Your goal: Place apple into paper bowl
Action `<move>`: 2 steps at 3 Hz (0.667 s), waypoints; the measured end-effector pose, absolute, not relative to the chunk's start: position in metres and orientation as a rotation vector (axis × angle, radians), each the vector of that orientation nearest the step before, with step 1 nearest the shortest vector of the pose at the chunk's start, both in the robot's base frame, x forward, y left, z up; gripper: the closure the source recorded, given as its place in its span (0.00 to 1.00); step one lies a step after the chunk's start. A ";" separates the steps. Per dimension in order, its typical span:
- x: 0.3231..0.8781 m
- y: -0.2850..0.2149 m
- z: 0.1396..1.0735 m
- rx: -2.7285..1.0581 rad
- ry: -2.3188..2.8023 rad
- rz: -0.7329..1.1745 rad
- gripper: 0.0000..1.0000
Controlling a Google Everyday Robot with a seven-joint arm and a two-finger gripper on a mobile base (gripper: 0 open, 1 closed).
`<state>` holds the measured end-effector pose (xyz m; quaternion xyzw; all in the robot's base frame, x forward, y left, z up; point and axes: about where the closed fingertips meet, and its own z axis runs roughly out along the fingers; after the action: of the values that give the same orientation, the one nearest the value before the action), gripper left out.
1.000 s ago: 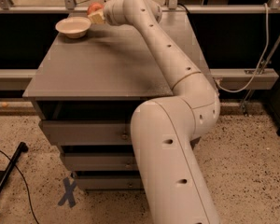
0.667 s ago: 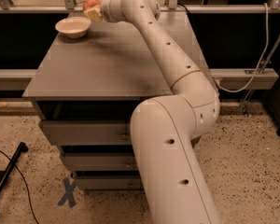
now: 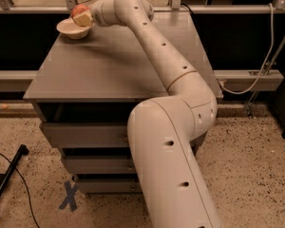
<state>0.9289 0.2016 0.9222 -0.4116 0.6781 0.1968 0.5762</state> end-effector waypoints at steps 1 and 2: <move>0.924 0.214 0.916 -0.982 1.594 0.494 0.75; 0.924 0.217 0.913 -0.985 1.596 0.496 0.51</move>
Offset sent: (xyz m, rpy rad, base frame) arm -0.0042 0.0112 -0.0060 0.0030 0.0193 0.0243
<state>0.9240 0.2168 0.9131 -0.4187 0.6786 0.2110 0.5654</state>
